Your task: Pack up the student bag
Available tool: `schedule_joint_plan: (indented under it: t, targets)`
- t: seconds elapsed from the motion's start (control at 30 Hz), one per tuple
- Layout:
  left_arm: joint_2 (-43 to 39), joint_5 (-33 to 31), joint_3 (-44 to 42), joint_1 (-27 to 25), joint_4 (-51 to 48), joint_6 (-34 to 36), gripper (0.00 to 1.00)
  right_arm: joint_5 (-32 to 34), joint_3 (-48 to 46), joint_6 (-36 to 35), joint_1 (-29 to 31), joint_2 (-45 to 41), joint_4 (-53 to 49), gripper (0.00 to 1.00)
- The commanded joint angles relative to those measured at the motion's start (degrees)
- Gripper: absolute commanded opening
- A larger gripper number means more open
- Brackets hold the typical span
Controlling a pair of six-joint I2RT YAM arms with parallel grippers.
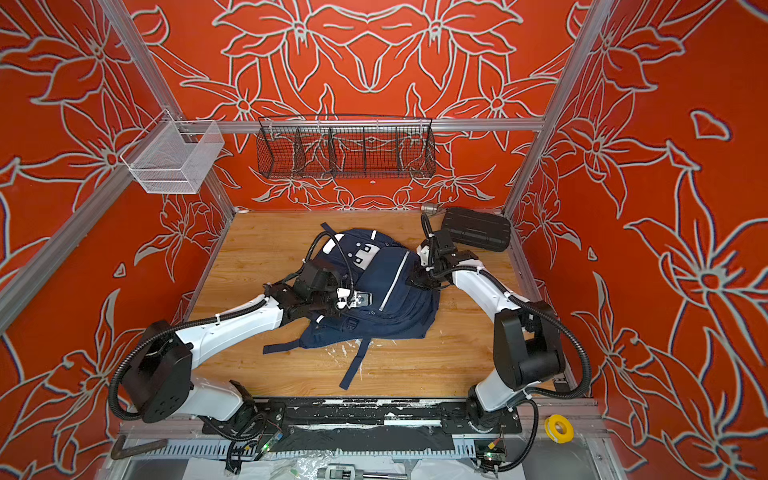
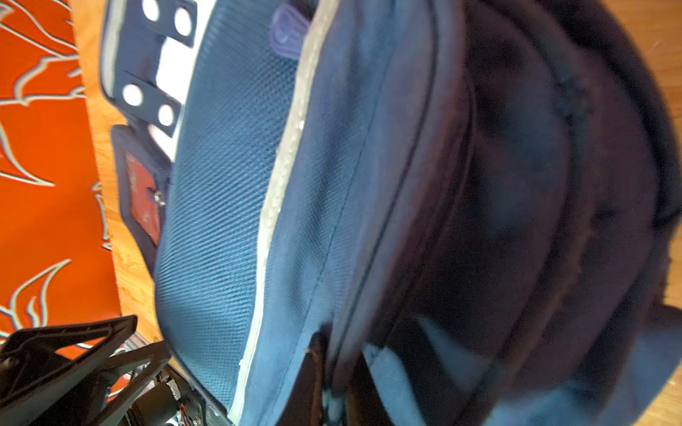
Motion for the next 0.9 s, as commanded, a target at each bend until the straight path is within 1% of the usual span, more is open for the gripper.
schedule_joint_plan:
  t: [0.0, 0.1, 0.3, 0.4, 0.47, 0.53, 0.63, 0.7, 0.77, 0.87]
  targets:
    - [0.8, 2.1, -0.6, 0.1, 3.6, 3.9, 0.38, 0.2, 3.5, -4.1, -0.8, 1.7, -2.1, 0.11]
    - [3.0, 1.5, 0.0, 0.1, 4.9, 6.4, 0.4, -0.9, 4.9, -4.6, -0.8, 3.2, -2.0, 0.11]
    - [5.9, 2.0, 2.0, -0.5, 3.0, 10.3, 0.42, -2.6, 7.6, -5.1, -0.8, 6.4, -2.0, 0.11]
    - [5.0, 2.2, 1.8, -0.7, 3.4, 10.1, 0.43, -3.1, 9.8, -5.9, -0.9, 8.4, -3.2, 0.11]
    - [5.5, 2.1, 2.2, -0.8, 3.8, 9.2, 0.47, -4.0, 11.4, -6.3, -0.8, 9.6, -3.9, 0.11]
    - [7.3, 1.3, 3.3, -1.2, 3.9, 8.8, 0.48, -4.7, 12.0, -6.1, -0.9, 10.1, -3.8, 0.11]
    - [11.5, -1.7, 5.4, -2.5, 5.0, 8.1, 0.47, -4.7, 12.7, -6.1, -0.8, 10.1, -3.6, 0.11]
    - [13.4, -3.3, 7.1, -3.2, 5.6, 6.3, 0.43, -4.7, 12.8, -6.1, -0.8, 9.9, -3.5, 0.11]
    - [14.0, -3.6, 8.6, -3.2, 5.1, 4.3, 0.33, -4.9, 13.0, -6.1, -0.8, 9.7, -3.4, 0.11]
    - [13.4, -3.8, 9.5, -3.2, 4.0, 1.8, 0.05, -5.0, 13.9, -6.5, -0.8, 10.3, -3.4, 0.12]
